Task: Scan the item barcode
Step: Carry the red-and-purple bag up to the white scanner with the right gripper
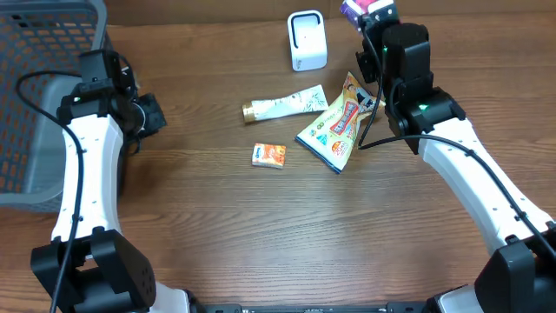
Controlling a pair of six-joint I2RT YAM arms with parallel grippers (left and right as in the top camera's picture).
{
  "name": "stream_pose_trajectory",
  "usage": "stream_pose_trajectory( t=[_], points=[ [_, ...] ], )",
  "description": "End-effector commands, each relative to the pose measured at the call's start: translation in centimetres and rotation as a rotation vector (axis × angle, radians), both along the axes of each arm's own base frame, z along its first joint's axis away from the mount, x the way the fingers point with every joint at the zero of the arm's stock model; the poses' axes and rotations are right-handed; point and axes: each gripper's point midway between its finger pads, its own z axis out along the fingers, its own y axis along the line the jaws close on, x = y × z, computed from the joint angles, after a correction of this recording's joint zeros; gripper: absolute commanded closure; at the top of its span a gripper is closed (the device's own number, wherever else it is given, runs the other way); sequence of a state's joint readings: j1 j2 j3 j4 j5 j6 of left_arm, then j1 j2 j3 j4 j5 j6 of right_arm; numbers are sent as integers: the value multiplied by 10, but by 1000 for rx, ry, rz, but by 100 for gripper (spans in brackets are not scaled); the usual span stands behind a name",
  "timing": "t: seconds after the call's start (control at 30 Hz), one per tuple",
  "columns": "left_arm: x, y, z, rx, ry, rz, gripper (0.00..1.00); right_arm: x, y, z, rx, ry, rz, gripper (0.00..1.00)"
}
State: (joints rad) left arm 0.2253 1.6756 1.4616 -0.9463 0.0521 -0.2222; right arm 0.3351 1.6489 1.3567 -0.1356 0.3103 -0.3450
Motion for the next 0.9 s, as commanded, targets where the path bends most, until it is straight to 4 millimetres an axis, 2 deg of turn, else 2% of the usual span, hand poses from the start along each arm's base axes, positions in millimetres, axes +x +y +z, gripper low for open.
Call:
stream_pose_trajectory(
  t=[0.0,0.07,0.17,0.23,0.4,0.57,0.8,0.87],
  points=[
    [2,15,18,-2,-55,104,95,13,-7,10,-126,-64,-41,96],
    [5,18,20,-10,-73,132,95,20,-5,1,-175,-60,-32,96],
    [10,20,23,-4,-98,132,95,28,8,-24,-215,-32,-1,96],
    [13,21,25,-1,-111,132,95,30,17,-32,-217,-27,18,96],
    [19,22,29,5,-141,131,95,37,37,-43,-207,-43,62,96],
    [22,31,32,46,-158,151,95,47,46,-72,-214,-25,72,96],
    [21,38,32,86,-152,172,96,56,72,-84,-265,-86,126,96],
    [21,38,32,87,-152,173,96,58,81,-95,-299,-92,149,96]
  ],
)
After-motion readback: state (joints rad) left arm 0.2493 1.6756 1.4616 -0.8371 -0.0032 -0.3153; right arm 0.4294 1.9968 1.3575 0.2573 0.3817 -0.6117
